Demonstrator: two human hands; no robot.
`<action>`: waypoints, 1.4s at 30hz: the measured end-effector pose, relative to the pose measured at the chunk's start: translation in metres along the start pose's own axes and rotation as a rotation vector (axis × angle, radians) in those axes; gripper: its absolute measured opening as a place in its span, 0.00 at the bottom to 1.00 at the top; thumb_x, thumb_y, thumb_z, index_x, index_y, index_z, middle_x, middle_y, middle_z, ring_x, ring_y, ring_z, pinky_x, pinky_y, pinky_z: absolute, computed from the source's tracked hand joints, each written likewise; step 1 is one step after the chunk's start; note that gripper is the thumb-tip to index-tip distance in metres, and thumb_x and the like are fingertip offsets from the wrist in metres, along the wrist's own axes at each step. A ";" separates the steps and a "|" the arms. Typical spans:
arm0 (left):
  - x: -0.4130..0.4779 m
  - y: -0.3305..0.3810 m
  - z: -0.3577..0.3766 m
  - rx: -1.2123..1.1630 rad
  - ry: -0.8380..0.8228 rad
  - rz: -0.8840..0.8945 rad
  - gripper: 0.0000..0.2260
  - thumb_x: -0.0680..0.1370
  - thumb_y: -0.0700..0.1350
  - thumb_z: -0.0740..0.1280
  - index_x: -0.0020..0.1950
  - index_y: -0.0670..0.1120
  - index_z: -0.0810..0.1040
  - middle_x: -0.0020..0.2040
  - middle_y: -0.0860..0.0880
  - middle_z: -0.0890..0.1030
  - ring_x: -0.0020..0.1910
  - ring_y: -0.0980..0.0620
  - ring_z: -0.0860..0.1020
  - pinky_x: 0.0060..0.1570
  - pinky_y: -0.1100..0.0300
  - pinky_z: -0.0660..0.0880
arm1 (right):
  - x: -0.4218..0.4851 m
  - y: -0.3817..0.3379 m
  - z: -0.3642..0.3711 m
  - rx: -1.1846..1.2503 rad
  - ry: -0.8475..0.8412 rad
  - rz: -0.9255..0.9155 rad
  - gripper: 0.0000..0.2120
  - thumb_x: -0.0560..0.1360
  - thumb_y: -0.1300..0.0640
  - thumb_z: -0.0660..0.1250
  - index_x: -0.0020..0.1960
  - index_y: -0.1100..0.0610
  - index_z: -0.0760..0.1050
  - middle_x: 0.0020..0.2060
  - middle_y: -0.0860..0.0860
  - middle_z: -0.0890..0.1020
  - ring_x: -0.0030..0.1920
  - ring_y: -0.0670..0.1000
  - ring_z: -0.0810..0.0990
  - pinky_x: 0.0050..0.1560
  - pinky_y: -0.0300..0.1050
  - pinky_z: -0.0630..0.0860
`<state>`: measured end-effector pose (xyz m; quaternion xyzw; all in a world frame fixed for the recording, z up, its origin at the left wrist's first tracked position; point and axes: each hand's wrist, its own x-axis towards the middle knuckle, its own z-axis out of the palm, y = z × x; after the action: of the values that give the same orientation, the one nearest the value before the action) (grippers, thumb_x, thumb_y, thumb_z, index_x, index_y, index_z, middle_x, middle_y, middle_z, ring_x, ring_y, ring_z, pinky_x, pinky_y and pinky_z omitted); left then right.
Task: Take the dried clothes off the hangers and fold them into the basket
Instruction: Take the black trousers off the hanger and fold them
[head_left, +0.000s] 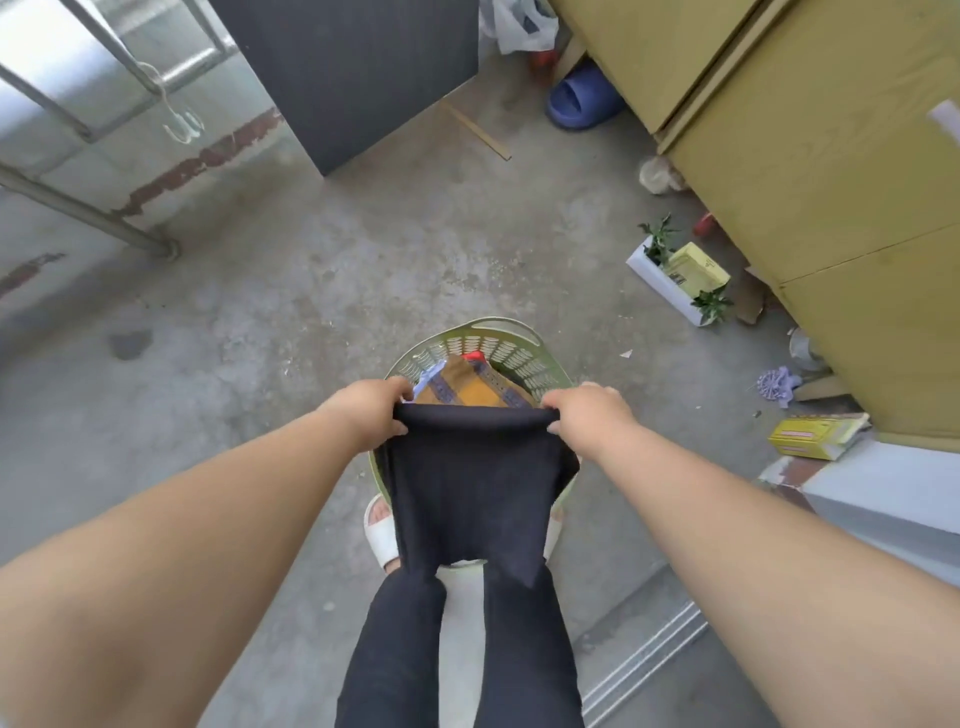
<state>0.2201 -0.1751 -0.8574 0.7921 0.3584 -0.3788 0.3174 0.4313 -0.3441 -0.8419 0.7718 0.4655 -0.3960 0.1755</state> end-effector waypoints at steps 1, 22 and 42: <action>0.005 -0.001 0.003 -0.026 0.038 -0.023 0.21 0.77 0.44 0.67 0.68 0.49 0.68 0.64 0.46 0.74 0.61 0.44 0.74 0.57 0.54 0.71 | 0.005 0.002 0.004 -0.004 0.083 0.031 0.10 0.77 0.54 0.63 0.58 0.51 0.75 0.56 0.54 0.80 0.61 0.57 0.73 0.59 0.47 0.66; -0.022 0.029 -0.021 0.063 0.214 0.041 0.19 0.76 0.37 0.62 0.64 0.53 0.74 0.67 0.50 0.68 0.65 0.44 0.69 0.59 0.48 0.74 | -0.018 -0.020 -0.019 0.079 0.165 0.023 0.13 0.75 0.58 0.63 0.56 0.44 0.76 0.52 0.54 0.77 0.58 0.60 0.71 0.59 0.47 0.67; 0.084 0.013 0.093 0.352 0.011 0.146 0.30 0.75 0.34 0.59 0.74 0.53 0.60 0.72 0.49 0.66 0.70 0.45 0.64 0.63 0.48 0.69 | 0.079 -0.055 0.104 0.234 -0.087 -0.046 0.16 0.76 0.60 0.63 0.64 0.54 0.71 0.58 0.55 0.78 0.58 0.59 0.76 0.56 0.49 0.74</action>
<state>0.2345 -0.2267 -0.9714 0.8613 0.2297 -0.4073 0.1985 0.3572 -0.3371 -0.9631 0.7581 0.4259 -0.4847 0.0953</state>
